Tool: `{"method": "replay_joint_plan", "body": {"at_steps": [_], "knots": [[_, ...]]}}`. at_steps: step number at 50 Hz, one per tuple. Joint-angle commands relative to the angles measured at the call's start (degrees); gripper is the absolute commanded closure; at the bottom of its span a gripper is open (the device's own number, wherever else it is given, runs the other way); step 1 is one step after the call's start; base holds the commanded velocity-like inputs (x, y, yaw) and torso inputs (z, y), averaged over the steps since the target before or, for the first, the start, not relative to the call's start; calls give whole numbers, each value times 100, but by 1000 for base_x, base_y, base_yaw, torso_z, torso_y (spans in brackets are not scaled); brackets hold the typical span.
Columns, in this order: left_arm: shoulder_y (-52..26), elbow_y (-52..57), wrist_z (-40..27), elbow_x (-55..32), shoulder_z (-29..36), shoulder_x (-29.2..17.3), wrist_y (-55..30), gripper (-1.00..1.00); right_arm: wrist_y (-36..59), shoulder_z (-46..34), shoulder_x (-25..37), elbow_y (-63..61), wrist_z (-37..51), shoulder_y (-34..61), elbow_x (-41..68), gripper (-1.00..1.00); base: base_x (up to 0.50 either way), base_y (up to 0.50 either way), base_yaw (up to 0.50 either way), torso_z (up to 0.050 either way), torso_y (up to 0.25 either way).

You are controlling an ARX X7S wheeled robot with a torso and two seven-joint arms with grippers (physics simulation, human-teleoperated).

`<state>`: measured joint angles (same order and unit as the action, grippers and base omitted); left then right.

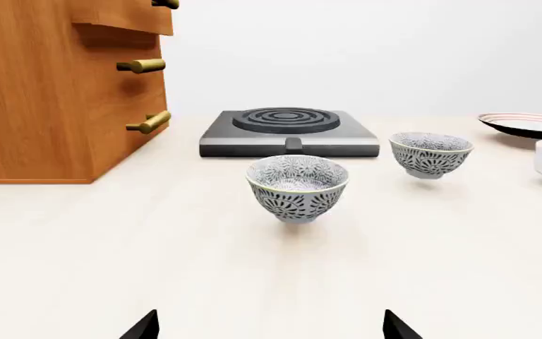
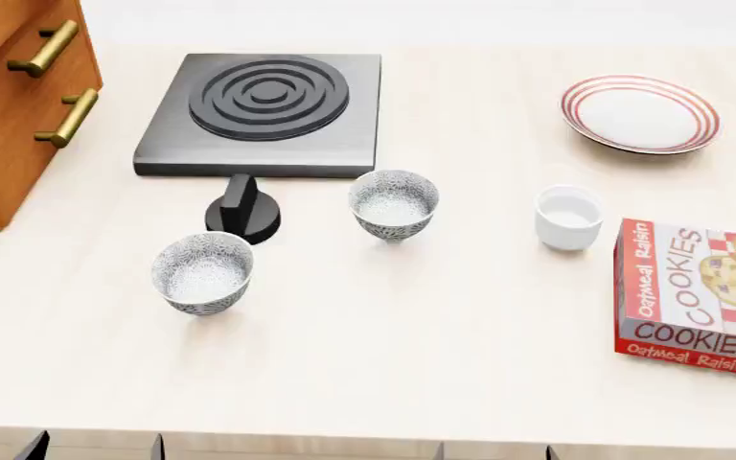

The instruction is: Pick the akita bowl next to the ramekin and place it on the plate.

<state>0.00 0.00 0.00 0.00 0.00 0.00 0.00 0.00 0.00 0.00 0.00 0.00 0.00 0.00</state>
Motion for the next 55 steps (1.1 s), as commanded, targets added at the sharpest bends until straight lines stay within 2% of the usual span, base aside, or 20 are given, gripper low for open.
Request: {"method": "replay_joint_plan", "body": {"at_steps": [1,13,14,15,16,20,24,28,44,55], "knots": [[-72,-106,-146,-65,101,-84,9,-100,-46,-76,91,-33,100,-2,142,-100,0,0,0,0,0],[-105,-170,-389,-170,328,-275,19,-100,-41,-322,296,-76,334,-6,246,-100,0,0,0,0,0],[-2564,-7492,-1059,-1289,2636,-97,2728,-100,-1863,-442,215,2963,565,699,91,-100,0,0,0,0,0],[-87,-143,-134,35,65,-58,16,-100,-35,-53,65,-71,62,-12,29,-100,0,0,0,0,0],[-77,273,-146,-114,49,-90,-355,-100,183,-56,89,-360,115,-7,123,-100,0,0,0,0,0],[32,1461,-299,-166,71,-224,-540,-100,1089,-227,233,-1680,289,5,-38,-100,0,0,0,0,0],[26,2614,-369,-212,119,-322,-1206,-100,1756,-386,348,-2731,399,37,-301,-100,0,0,0,0,0],[54,3377,-434,-273,128,-388,-1498,-100,2211,-461,413,-3311,423,89,-361,-100,0,0,0,0,0],[56,4866,-632,-701,-160,-613,-1996,-100,2821,-700,617,-4714,642,161,-714,-100,0,0,0,0,0],[54,5313,-706,-1081,-320,-727,-2201,-100,2785,-672,704,-4934,776,114,-702,-100,0,0,0,0,0]]}}
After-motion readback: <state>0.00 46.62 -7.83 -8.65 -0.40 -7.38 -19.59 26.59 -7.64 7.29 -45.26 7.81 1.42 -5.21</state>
